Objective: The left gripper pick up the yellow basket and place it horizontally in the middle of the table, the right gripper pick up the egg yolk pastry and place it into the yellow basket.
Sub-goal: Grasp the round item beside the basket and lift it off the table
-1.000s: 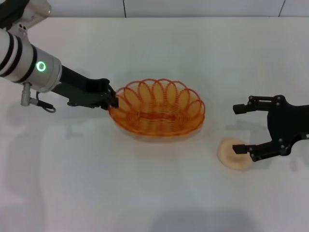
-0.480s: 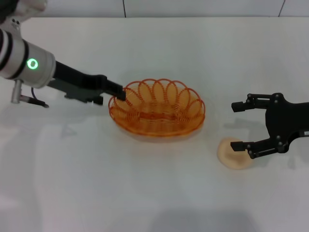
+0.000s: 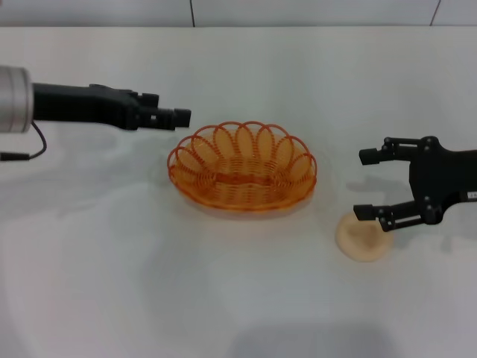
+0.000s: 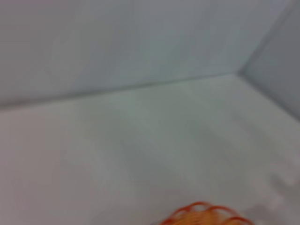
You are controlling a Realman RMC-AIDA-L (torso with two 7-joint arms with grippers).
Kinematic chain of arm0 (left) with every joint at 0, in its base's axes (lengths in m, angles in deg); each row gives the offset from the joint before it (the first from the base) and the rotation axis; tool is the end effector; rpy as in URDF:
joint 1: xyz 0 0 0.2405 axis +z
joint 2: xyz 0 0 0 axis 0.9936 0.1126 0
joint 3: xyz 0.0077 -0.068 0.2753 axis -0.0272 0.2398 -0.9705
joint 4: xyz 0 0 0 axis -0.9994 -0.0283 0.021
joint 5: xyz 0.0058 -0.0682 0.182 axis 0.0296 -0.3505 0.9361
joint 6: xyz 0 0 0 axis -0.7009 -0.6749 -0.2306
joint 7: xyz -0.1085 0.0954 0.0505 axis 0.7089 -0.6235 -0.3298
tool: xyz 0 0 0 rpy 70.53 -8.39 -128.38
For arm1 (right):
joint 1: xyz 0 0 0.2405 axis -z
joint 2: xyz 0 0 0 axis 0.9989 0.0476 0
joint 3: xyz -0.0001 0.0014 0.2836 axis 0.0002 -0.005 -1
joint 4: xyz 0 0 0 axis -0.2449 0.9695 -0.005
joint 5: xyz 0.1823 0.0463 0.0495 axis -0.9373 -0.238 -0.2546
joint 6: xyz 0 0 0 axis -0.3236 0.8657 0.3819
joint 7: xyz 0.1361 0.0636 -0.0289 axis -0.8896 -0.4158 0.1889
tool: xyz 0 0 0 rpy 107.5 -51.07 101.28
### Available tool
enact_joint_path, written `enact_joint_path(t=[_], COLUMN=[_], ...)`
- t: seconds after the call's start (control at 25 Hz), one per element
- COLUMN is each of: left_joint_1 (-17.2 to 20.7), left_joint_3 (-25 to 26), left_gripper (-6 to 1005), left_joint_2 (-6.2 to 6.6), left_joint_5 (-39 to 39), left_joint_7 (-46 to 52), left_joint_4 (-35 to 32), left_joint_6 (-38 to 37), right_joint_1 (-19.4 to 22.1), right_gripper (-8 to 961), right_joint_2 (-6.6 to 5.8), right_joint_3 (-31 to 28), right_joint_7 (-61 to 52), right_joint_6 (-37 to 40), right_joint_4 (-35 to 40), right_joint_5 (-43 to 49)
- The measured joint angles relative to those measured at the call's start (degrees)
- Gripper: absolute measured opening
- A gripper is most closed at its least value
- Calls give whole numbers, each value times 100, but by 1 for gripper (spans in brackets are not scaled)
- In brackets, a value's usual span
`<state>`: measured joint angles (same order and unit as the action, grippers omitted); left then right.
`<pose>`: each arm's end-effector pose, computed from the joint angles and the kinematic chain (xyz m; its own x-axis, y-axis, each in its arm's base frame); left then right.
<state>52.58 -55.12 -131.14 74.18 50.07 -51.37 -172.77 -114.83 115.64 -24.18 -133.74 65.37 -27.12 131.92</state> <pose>-0.2419 0.3650 0.0181 0.7008 0.6022 0.3824 0.6872 -0.7137 -0.1353 0.2553 0.3259 -0.0001 0.9259 -0.0686 -0.3715 -0.1404 -0.9754 -0.1699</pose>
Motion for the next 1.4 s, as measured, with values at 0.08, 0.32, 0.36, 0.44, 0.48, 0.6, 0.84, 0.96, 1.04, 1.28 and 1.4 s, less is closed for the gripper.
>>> enact_joint_path(t=[0.08, 0.32, 0.36, 0.44, 0.48, 0.6, 0.84, 0.96, 1.04, 1.28, 1.4], left_joint_1=[105, 391, 439, 505, 535, 654, 891, 1066, 1136, 1193, 1195], left_joint_3=[26, 40, 40, 47, 51, 70, 179, 284, 474, 632, 634], left_gripper=[871, 871, 871, 870, 870, 870, 869, 869, 868, 868, 867], left_joint_2=[39, 169, 184, 236, 273, 406, 484, 543, 534, 501, 482], left_joint_5=[-289, -790, -789, -770, -753, -706, -500, -517, -506, -384, -373], left_joint_7=[-657, -2315, -2683, -3183, -3435, -3845, -3935, -4018, -4141, -4227, -4232], left_joint_4=[100, 563, 677, 875, 974, 1147, 1031, 922, 895, 889, 894], left_joint_6=[-237, -731, -800, -921, -997, -1219, -1399, -1509, -1606, -1643, -1627], right_joint_1=[-32, -132, -149, -174, -188, -213, -244, -239, -220, -246, -240], right_gripper=[880, 880, 880, 879, 879, 879, 879, 879, 878, 862, 847], right_joint_2=[-3, -28, -30, -35, -38, -39, -78, -60, -41, -29, -11], right_joint_3=[9, -7, 0, 26, 37, 43, 52, 83, 206, 634, 659], right_joint_7=[-96, -315, -364, -470, -513, -564, -851, -1236, -1409, -1759, -1786], right_joint_6=[-36, -89, -119, -192, -221, -237, -192, -54, 23, -71, -255], right_joint_4=[2, 8, 10, 14, 15, 17, 130, 398, 523, 587, 553], right_joint_5=[0, 4, 17, 50, 64, 88, 501, 838, 951, 1115, 1133])
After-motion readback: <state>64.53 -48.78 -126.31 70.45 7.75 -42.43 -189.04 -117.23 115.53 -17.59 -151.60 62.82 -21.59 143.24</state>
